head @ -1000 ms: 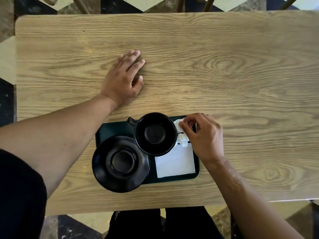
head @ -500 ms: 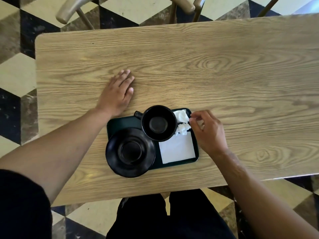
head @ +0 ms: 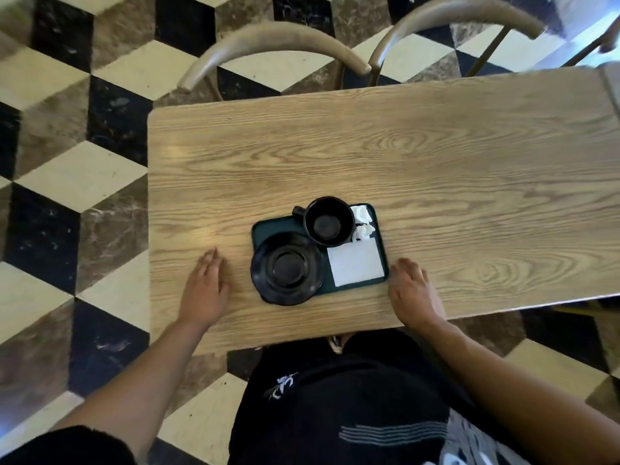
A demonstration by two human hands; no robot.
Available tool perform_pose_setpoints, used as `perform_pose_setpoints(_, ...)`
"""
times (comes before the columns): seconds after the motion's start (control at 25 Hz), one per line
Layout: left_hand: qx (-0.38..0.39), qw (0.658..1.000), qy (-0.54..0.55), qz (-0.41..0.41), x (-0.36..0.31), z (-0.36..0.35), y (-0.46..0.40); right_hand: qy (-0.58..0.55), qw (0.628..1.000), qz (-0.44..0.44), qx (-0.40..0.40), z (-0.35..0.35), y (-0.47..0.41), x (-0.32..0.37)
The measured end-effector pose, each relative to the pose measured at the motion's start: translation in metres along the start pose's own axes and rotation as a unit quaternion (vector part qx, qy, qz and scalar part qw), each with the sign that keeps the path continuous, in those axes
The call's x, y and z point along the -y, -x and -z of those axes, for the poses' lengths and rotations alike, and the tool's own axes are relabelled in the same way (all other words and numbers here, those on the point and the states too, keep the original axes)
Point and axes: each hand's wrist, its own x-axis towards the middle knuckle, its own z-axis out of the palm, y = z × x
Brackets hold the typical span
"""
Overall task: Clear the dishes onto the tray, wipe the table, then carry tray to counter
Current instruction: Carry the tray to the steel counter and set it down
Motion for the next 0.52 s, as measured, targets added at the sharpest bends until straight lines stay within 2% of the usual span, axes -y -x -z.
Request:
perform_pose_setpoints(0.08, -0.001, 1.0, 0.002, 0.026, -0.004, -0.021, 0.031, -0.022, 1.0, -0.014, -0.002, -0.005, 0.019, 0.008)
perform_pose_setpoints(0.24, 0.006, 0.998, -0.004, 0.069, -0.031, -0.062, 0.079, 0.011, 1.0, -0.003, -0.004, -0.023, 0.045, 0.023)
perform_pose_setpoints(0.44, -0.018, 0.999, 0.019, 0.045, -0.068, -0.08, 0.105, 0.013, 0.998, 0.056, 0.017, -0.025, 0.051, 0.033)
perform_pose_setpoints(0.52, -0.008, 0.998, 0.021, 0.062, -0.081, -0.078, 0.109, -0.007, 0.998, 0.046, 0.048, -0.024, 0.05, 0.029)
